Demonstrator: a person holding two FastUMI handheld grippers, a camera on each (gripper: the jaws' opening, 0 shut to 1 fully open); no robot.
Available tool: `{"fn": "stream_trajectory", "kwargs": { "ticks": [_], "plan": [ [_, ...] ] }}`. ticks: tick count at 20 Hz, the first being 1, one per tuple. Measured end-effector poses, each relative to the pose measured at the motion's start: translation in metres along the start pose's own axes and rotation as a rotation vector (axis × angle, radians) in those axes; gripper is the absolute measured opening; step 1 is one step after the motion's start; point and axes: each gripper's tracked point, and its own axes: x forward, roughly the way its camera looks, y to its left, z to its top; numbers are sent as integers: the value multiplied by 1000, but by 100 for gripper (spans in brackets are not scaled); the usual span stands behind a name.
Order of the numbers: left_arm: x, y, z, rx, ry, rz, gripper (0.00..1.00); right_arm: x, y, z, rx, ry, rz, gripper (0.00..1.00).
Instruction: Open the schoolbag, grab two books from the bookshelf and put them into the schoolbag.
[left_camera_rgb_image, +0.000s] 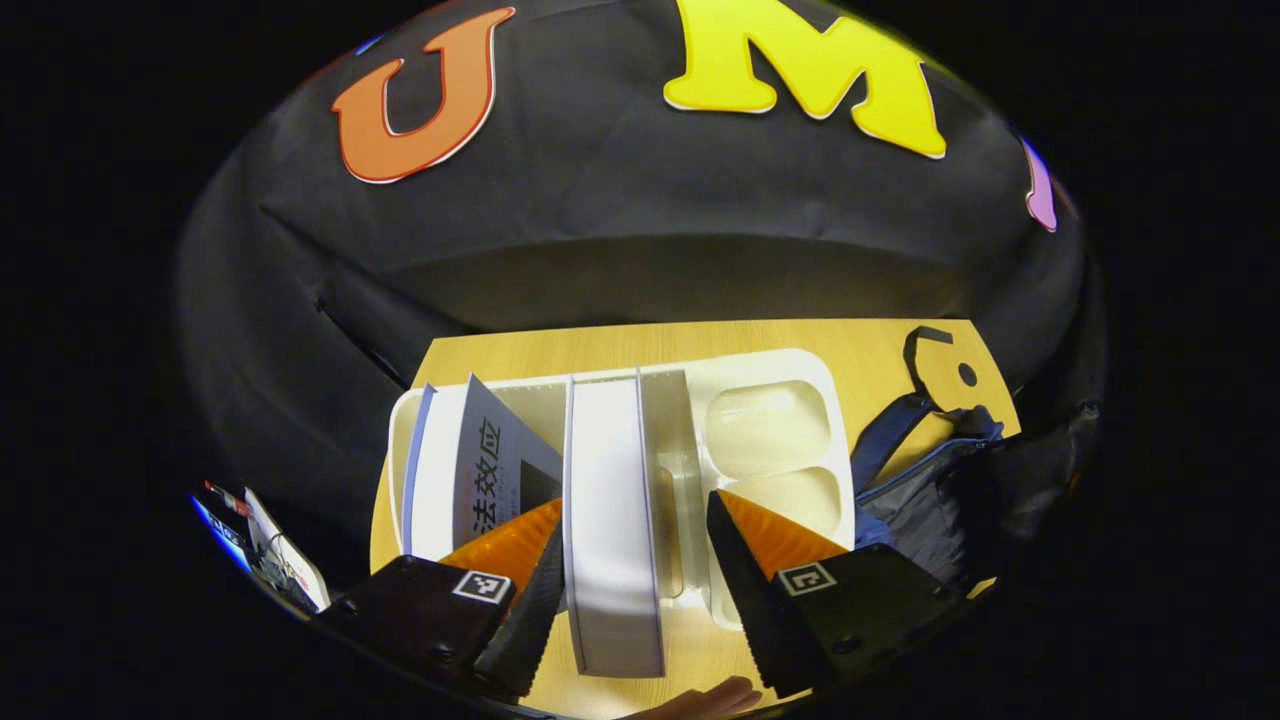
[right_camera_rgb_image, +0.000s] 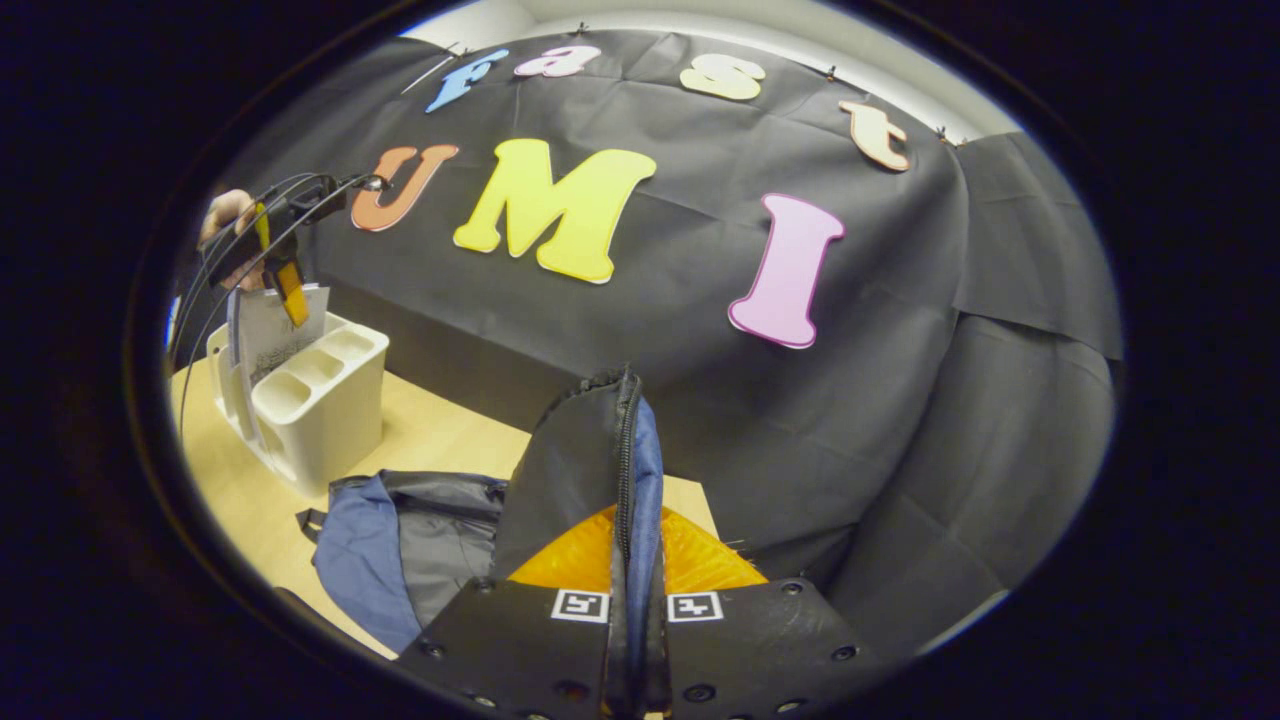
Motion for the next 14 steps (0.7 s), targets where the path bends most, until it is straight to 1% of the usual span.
{"fn": "stream_trajectory", "kwargs": {
  "ticks": [3,5,6,7,8,9,10,12,14],
  "plan": [
    [12,-3,-13,-14,70,-13,77,1,0,-5,5,3,-1,7],
    [16,-1,-18,-20,96,-13,72,1,-1,-6,10,3,-2,7],
    [18,3,-20,-26,104,-8,63,1,-1,-6,12,2,-3,7],
    [19,3,-23,-33,101,-12,56,1,-1,-7,14,1,-3,6],
    [17,0,-23,-40,106,-32,49,1,-1,-7,16,1,-4,7],
    [13,-3,-27,-52,113,-51,49,0,-1,-8,18,1,-4,7],
    [7,-2,-29,-55,112,-51,47,1,-1,-9,17,0,-6,7],
    [-2,0,-32,-84,79,-51,47,2,0,-11,15,1,-9,7],
    [-15,1,-36,-85,45,-67,47,2,2,-12,6,4,-15,7]
  ]
}}
